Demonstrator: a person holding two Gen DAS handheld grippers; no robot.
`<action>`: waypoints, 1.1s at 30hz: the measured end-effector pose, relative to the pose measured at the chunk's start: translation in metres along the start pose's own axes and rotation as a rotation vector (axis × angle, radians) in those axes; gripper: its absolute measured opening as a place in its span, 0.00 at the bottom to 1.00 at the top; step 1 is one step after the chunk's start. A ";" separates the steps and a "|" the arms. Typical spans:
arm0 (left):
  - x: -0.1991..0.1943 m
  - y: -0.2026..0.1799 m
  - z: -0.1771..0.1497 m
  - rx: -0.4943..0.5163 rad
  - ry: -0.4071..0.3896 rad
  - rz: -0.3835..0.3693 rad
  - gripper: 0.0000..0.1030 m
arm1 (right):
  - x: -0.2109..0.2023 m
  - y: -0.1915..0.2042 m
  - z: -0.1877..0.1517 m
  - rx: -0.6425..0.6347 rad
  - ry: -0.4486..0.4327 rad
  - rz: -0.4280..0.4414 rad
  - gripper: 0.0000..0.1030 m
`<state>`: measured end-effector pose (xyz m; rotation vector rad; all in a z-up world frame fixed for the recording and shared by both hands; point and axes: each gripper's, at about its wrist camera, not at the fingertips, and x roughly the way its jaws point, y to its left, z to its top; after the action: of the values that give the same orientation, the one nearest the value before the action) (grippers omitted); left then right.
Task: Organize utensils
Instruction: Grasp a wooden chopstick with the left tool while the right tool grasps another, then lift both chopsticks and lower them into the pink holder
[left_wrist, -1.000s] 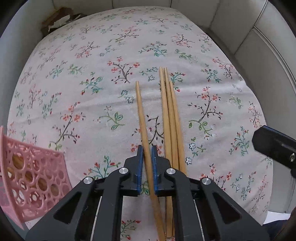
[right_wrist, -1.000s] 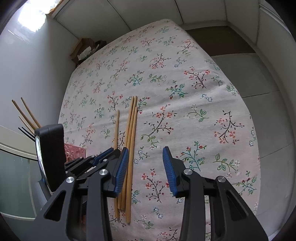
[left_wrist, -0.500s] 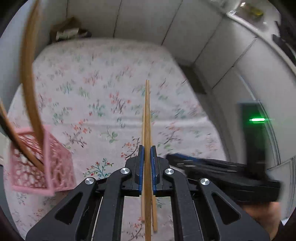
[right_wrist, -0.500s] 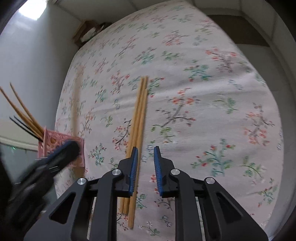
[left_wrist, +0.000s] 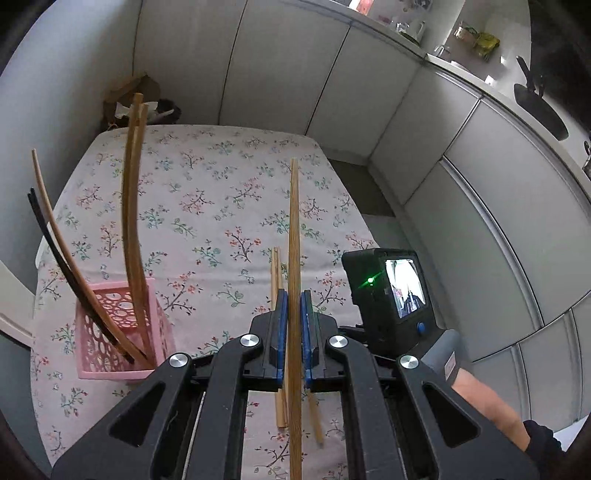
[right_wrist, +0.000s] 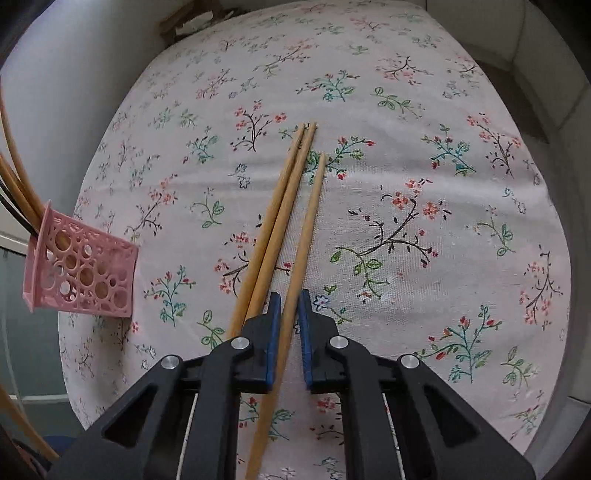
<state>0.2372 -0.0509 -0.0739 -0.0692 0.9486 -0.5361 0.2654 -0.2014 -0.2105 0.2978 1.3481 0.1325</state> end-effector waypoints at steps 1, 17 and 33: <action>-0.002 0.001 0.001 -0.003 -0.004 -0.006 0.06 | 0.000 0.000 0.001 0.005 0.003 0.003 0.07; -0.048 0.008 0.004 0.012 -0.143 -0.027 0.06 | -0.096 0.003 0.004 0.022 -0.369 0.115 0.07; -0.092 0.074 0.015 -0.106 -0.383 0.020 0.06 | -0.171 0.041 -0.024 -0.157 -0.790 0.172 0.07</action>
<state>0.2364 0.0537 -0.0167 -0.2487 0.6023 -0.4335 0.2074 -0.2043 -0.0431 0.2899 0.5245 0.2344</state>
